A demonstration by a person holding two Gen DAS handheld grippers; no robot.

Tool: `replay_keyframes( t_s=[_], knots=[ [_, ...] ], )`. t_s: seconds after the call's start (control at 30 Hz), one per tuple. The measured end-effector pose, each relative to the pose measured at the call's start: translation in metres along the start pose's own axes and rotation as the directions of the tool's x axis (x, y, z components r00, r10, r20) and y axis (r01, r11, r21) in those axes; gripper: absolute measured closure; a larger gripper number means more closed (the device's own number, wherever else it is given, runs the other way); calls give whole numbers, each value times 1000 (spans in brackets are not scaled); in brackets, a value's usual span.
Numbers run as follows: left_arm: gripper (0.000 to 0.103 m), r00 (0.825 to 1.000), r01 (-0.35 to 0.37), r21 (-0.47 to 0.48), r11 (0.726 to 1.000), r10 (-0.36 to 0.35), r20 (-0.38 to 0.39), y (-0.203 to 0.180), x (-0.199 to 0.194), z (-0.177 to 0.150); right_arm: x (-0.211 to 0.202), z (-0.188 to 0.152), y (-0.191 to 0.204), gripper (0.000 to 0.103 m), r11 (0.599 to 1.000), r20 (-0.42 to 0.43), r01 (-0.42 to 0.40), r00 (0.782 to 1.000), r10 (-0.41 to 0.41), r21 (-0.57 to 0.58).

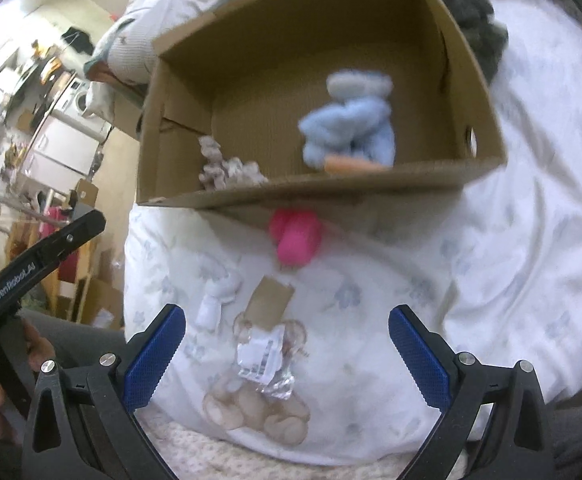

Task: Organize soft objects
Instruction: 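Lower the right tool to the clear plastic bag and grasp it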

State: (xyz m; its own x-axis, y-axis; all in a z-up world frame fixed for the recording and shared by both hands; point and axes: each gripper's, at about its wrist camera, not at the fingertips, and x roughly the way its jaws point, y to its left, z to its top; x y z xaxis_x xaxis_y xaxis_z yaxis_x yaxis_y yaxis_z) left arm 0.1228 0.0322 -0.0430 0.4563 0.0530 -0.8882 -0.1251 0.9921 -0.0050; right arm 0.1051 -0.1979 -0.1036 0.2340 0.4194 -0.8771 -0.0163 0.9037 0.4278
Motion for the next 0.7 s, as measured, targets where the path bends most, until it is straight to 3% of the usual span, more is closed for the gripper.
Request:
replay_keyframes(
  t_s=[0.2, 0.27, 0.5, 0.6, 0.67, 0.7],
  knots=[
    [38, 997, 11, -75, 997, -16, -72, 15, 12, -4, 35, -10, 5, 0, 1000, -153, -5, 988, 7, 15],
    [38, 996, 7, -87, 996, -15, -90, 17, 16, -5, 49, -16, 15, 7, 1000, -200, -17, 980, 14, -12],
    [38, 991, 29, -108, 994, -43, -126, 17, 22, -5, 100, -36, 47, 9, 982, -282, 100, 949, -143, -162],
    [38, 991, 29, -111, 993, -43, -129, 16, 23, -4, 105, -43, 60, 29, 955, -252, 162, 941, -225, -247],
    [38, 990, 35, -119, 992, -51, -133, 16, 24, -4, 104, -48, 67, 50, 935, -230, 189, 937, -264, -301],
    [38, 990, 37, -120, 992, -53, -133, 16, 24, -4, 103, -49, 68, 54, 929, -221, 199, 936, -274, -311]
  ],
)
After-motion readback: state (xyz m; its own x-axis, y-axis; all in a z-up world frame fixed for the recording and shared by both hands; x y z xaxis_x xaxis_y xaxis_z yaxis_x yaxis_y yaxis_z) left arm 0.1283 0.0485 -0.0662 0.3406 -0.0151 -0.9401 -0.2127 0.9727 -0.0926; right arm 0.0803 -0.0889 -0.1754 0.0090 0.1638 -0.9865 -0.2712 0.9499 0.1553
